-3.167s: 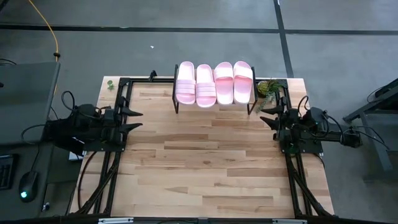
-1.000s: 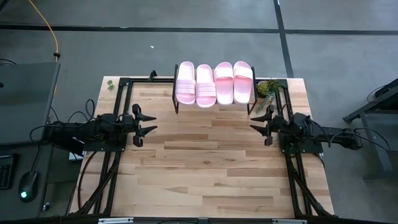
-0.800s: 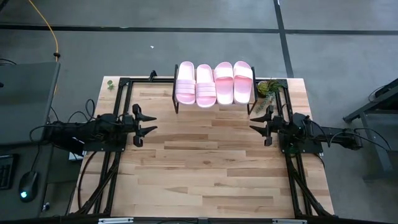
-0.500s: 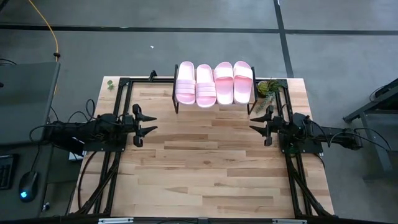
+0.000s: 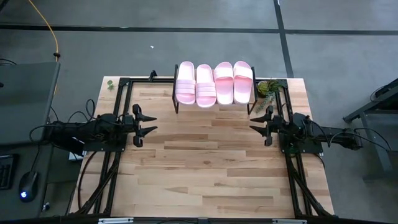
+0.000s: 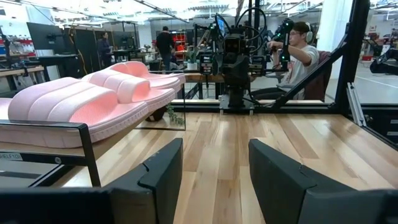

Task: Pick and place slides into the shelf
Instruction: Return to Home Position

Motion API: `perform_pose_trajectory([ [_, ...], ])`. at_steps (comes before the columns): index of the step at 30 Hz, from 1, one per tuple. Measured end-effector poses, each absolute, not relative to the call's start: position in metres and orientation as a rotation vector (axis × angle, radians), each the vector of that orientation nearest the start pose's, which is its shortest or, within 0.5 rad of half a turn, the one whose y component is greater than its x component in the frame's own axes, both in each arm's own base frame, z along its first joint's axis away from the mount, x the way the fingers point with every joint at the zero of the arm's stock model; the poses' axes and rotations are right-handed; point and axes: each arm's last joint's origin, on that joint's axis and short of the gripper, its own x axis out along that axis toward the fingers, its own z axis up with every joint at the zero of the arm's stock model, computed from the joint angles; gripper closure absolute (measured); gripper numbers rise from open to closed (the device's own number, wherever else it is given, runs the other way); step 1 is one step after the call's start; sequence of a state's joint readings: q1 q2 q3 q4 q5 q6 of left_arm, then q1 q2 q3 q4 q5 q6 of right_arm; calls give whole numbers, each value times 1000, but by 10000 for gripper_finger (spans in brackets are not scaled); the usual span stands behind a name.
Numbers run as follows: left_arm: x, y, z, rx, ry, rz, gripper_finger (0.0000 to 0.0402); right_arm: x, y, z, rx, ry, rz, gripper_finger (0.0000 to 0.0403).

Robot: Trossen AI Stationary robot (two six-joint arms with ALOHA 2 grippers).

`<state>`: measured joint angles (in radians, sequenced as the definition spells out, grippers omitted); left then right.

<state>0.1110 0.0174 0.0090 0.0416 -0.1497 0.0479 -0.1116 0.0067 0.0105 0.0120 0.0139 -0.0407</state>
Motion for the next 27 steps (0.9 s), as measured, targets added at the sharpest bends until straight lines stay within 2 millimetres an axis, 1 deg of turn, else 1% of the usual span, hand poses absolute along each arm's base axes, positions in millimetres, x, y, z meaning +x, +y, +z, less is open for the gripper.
perform_pose_trajectory([
  [27,97,15,169,46,-28,262,236,97,-11,168,-26,-14,-126,269],
])
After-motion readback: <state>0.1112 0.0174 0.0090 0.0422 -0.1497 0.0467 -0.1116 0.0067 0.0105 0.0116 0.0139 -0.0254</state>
